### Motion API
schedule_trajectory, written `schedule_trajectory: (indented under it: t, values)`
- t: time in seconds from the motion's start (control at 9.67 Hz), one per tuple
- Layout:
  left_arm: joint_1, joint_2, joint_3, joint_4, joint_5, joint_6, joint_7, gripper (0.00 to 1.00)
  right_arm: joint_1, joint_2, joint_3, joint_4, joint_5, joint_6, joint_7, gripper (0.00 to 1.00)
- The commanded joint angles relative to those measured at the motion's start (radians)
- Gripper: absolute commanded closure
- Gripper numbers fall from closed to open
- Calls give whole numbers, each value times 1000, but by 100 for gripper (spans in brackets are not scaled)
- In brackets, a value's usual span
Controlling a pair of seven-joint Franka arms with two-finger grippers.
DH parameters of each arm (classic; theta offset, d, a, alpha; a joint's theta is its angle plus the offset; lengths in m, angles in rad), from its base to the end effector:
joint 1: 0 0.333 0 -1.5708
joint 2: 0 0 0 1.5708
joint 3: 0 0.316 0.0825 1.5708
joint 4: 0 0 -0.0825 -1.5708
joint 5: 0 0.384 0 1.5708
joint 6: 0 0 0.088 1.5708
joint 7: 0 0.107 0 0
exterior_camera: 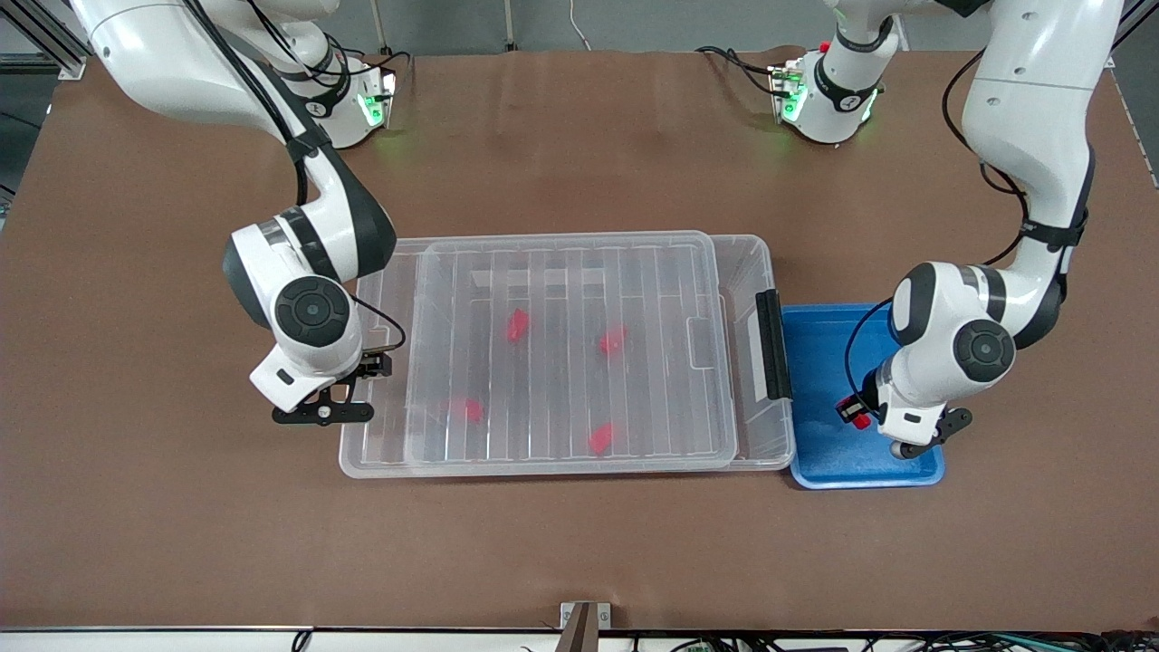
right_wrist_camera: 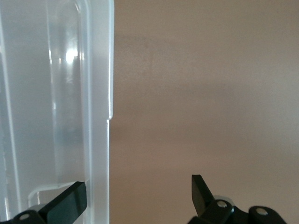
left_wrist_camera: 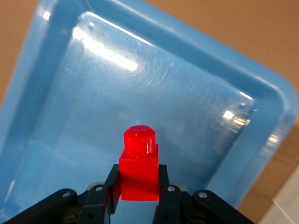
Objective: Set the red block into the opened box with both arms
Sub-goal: 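Grasp the red block with the left gripper and the lid with the right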
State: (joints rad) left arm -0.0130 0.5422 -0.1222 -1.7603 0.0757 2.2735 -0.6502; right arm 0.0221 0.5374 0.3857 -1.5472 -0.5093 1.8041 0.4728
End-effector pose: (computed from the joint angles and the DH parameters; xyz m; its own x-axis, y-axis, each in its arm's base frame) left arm 0.6548 -0.0803 0.2587 0.8858 0.4635 -0.0229 0.4634 -0.8861 -0.0094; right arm 0.6405 0.1932 0.3412 0.9925 0.0688 -0.1009 0.0993 -0.9355 0.3392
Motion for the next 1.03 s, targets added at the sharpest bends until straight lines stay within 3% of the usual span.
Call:
schedule_trajectory:
  t: [0.0, 0.41, 0.62, 0.93]
  values:
    - [-4, -98, -39, 14, 21, -157, -31, 100, -37, -14, 9, -24, -25, -6, -49, 0]
    - [-1, -221, -190, 57, 21, -388, -83, 99, -97, -17, 1, -22, -28, -19, -152, 0]
    - [-14, -211, -287, 64, 22, -378, -210, 99, -122, -17, -1, -22, -29, -19, -190, 0]
    - [-114, -170, -295, 93, 21, -332, -328, 99, -129, -23, -28, -14, -31, -20, -255, 0]
